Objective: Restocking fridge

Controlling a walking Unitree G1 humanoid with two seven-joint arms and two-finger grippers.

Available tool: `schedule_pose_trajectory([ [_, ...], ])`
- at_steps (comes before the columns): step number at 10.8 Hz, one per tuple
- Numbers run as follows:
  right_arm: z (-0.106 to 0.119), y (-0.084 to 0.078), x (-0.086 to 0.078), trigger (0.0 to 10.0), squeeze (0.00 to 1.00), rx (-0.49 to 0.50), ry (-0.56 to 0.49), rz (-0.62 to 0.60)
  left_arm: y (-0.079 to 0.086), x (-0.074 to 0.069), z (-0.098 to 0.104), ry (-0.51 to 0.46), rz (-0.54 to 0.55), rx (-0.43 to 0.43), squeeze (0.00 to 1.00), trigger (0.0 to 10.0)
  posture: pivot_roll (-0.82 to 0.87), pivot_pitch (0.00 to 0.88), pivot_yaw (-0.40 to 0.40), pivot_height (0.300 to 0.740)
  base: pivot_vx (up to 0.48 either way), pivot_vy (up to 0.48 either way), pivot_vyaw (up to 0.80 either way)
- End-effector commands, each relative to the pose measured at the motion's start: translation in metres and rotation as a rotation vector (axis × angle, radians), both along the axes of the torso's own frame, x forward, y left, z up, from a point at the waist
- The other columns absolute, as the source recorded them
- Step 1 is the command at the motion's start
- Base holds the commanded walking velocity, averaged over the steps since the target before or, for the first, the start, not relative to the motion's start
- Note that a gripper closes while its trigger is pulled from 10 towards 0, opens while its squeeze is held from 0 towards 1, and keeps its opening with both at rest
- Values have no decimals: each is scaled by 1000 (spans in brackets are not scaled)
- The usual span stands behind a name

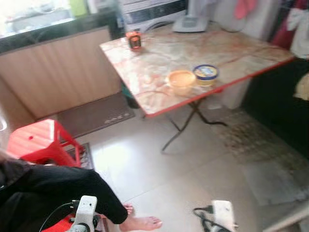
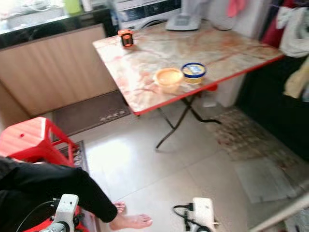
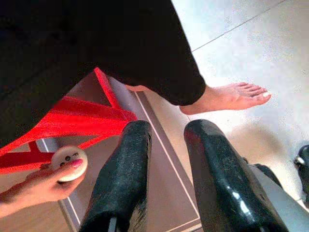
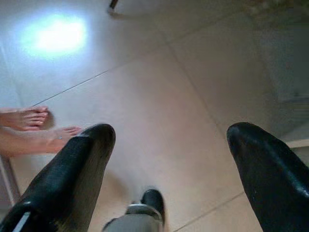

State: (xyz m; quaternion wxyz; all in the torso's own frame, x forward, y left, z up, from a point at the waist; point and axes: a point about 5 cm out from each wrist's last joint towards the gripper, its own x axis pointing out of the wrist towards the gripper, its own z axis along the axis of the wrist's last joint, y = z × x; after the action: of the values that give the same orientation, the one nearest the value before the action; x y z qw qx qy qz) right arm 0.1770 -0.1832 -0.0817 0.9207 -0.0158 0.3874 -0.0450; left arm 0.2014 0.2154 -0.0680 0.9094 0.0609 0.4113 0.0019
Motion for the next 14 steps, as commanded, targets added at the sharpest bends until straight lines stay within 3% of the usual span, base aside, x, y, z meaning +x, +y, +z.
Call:
schedule_pose_trajectory([
  [1, -1, 7, -1, 10000, 0, 21, 4, 0, 5, -5, -2, 20, 3, 9, 0, 10000, -198, 6, 105, 740, 0, 0, 0],
  [9, -1, 7, 0, 10000, 0, 23, -2, -10, 5, -7, -3, 31, 1, 11, 0, 10000, -200, 7, 108, 740, 0, 0, 0],
  [10, 1, 7, 3, 10000, 0, 25, -17, -17, 5, -7, -3, 33, 6, 9, 0, 10000, -199, 43, 112, 740, 277, 0, 0],
  [14, 4, 8, 8, 10000, 0, 32, -44, -39, 4, -9, -4, 36, 18, 1, 0, 10000, -197, 50, 108, 740, 313, 0, 0],
])
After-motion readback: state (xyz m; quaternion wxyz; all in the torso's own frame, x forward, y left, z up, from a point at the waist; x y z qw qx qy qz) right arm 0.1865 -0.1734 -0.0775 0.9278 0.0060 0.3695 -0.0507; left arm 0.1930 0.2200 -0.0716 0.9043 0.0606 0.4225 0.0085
